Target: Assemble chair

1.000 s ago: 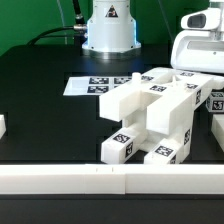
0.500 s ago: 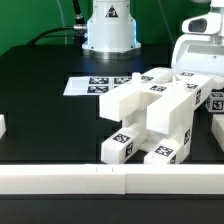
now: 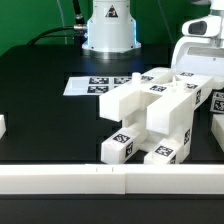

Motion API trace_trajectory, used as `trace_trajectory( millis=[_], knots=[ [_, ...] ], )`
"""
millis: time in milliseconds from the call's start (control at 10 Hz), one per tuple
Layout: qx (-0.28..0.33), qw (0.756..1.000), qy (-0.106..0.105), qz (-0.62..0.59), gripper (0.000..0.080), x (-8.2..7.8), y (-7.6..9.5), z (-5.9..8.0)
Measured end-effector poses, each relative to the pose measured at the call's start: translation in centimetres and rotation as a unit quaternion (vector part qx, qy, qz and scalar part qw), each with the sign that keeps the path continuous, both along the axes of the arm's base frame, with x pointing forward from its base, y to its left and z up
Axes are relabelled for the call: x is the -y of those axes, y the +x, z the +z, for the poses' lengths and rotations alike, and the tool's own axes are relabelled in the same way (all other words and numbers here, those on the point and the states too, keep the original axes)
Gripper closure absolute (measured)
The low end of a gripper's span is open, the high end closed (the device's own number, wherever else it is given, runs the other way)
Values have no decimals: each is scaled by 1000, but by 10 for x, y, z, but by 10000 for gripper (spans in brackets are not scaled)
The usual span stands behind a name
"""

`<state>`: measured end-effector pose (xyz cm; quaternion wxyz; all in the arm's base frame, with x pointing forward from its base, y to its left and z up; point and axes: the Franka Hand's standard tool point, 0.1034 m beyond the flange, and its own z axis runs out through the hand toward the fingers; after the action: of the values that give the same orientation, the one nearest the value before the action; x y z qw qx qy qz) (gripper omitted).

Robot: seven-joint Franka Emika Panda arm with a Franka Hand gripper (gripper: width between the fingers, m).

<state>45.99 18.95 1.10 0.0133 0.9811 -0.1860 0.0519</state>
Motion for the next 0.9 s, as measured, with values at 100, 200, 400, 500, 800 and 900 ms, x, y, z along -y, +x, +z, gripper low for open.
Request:
trace_trajectory(
  millis=[100, 200, 400, 500, 800, 900],
  knots=[
    [0, 1000, 0, 0, 515, 1, 1, 1],
    [3, 1000, 3, 0, 515, 1, 4, 6],
    [8, 1000, 12, -2, 515, -1, 11, 23],
    [13, 1000, 21, -5, 515, -3, 16, 43],
    [25, 999, 40, 11, 515, 13, 37, 99],
    [30, 998, 44, 19, 515, 29, 49, 118]
  ],
)
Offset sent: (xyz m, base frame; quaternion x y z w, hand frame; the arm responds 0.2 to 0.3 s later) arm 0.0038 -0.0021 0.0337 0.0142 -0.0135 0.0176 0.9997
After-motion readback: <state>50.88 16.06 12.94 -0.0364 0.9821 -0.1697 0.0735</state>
